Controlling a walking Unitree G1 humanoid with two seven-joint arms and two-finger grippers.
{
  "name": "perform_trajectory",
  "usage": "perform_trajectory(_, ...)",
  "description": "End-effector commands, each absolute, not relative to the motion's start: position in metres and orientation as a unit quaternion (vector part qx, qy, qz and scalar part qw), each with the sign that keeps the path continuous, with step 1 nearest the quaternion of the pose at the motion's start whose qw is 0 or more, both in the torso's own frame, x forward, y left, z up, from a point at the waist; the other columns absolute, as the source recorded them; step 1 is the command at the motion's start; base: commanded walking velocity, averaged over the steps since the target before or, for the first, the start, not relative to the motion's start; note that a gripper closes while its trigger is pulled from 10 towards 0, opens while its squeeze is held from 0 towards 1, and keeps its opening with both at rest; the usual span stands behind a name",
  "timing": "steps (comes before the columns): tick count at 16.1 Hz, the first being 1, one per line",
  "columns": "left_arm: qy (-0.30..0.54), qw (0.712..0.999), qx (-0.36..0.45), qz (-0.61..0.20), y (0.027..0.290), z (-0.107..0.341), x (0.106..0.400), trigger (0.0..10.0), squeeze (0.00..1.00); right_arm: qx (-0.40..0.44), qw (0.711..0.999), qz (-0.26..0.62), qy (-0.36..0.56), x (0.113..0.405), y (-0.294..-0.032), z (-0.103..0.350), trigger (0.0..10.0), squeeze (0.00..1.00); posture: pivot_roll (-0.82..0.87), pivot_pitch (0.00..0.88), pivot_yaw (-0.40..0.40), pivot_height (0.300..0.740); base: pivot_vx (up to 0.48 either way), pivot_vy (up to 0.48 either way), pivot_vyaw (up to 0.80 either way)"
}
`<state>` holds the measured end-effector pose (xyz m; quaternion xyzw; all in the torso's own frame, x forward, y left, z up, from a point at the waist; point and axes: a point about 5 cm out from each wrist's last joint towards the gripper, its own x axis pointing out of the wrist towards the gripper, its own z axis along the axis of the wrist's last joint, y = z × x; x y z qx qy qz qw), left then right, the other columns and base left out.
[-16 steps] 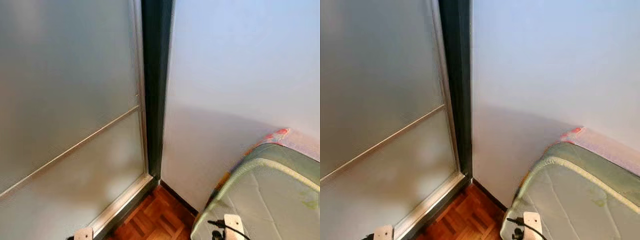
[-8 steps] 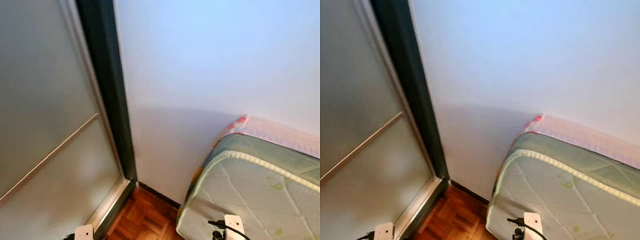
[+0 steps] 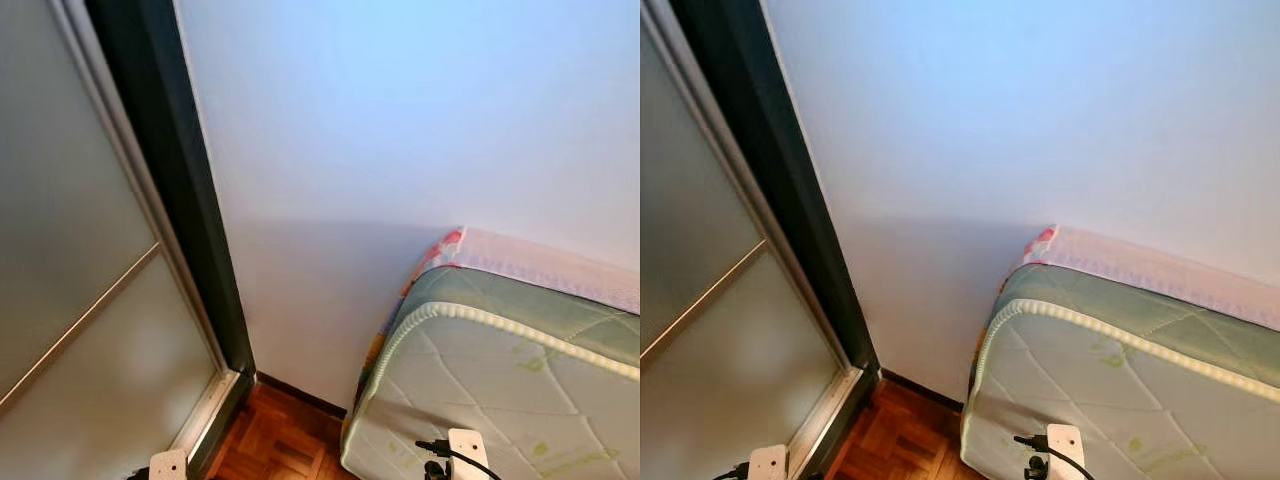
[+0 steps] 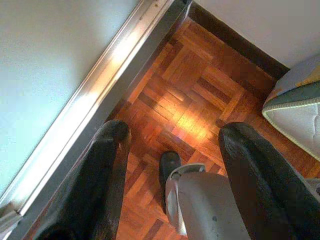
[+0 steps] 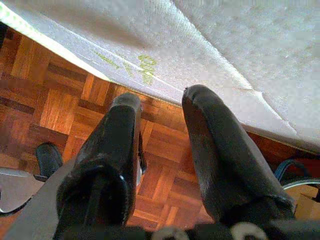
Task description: Clean up the room
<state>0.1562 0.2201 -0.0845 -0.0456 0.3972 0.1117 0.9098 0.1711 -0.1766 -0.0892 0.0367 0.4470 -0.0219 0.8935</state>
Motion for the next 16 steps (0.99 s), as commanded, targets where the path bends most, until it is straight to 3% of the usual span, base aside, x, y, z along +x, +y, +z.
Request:
perform_trajectory(1,0.363,0.931,-0.03,-0.006,0.179,-0.052,0.2375,10.0,0.0,0.077,0.897,-0.05,0.433,0.2023,-0.1939,-0.0736,10.0,0.0,0.05,0.0,-0.052,0.74,0.0,0.0,-0.78)
perform_trajectory(16,0.363,0.931,-0.024,0.003,0.1793,-0.0533,0.2353,10.0,0.0,0.071,0.895,-0.046,0.437,0.2001,-0.1949,-0.0746,10.0,0.0,0.05,0.0,-0.058,0.74,0.0,-0.061,-0.78)
